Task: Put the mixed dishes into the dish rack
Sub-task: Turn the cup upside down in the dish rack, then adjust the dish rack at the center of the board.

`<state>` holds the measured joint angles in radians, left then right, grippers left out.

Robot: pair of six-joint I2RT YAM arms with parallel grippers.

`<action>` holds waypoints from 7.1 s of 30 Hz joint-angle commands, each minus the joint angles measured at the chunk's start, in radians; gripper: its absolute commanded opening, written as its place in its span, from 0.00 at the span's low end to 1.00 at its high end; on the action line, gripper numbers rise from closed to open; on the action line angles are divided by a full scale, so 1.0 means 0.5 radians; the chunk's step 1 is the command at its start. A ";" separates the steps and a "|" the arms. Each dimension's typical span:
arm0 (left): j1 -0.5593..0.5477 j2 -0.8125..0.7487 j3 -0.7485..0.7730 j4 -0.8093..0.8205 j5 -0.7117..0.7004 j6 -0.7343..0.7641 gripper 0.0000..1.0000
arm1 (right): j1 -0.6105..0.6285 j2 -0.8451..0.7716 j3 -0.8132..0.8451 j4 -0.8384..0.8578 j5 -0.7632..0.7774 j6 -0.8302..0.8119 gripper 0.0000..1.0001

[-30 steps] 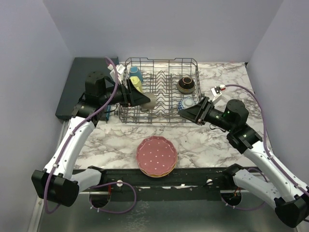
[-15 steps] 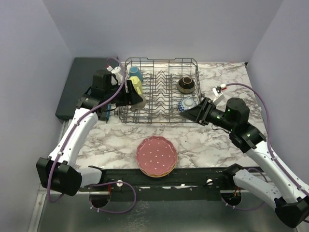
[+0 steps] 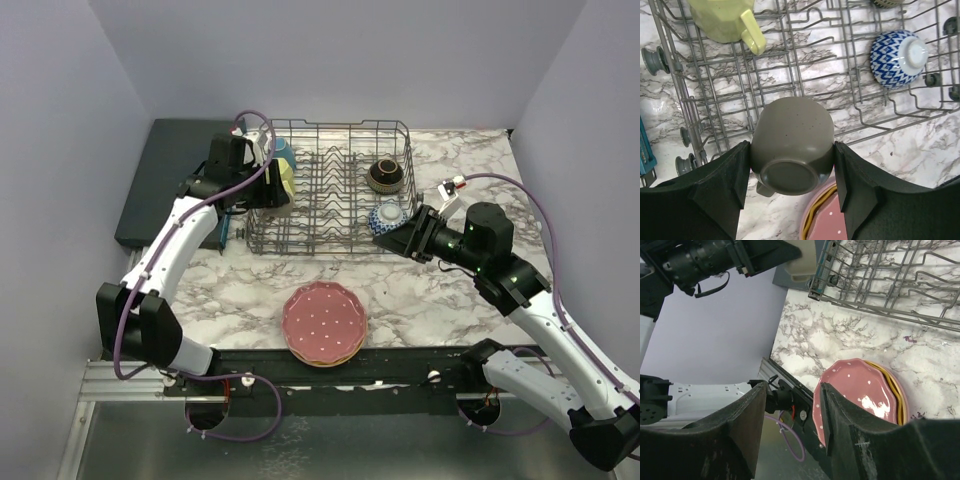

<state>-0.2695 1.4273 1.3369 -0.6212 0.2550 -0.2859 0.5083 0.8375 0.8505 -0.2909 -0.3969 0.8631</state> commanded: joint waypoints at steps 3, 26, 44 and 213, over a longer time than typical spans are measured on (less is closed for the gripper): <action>0.005 0.179 0.129 0.009 -0.102 0.062 0.00 | -0.011 -0.013 0.047 -0.066 -0.012 -0.065 0.53; -0.172 0.736 0.323 -0.103 -0.580 0.149 0.00 | -0.011 0.030 -0.033 -0.069 -0.066 -0.149 0.58; -0.188 0.931 0.388 -0.157 -0.714 0.219 0.00 | -0.011 0.099 -0.024 -0.090 -0.071 -0.249 0.61; -0.045 -0.018 -0.640 0.421 0.096 -0.820 0.95 | -0.707 2.152 1.616 -0.658 1.100 -1.104 0.00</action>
<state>-0.3107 1.4021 0.9867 -0.4374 0.2913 -0.7288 0.1558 1.8465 1.5906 -0.6205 0.1825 0.3141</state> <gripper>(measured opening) 0.954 0.015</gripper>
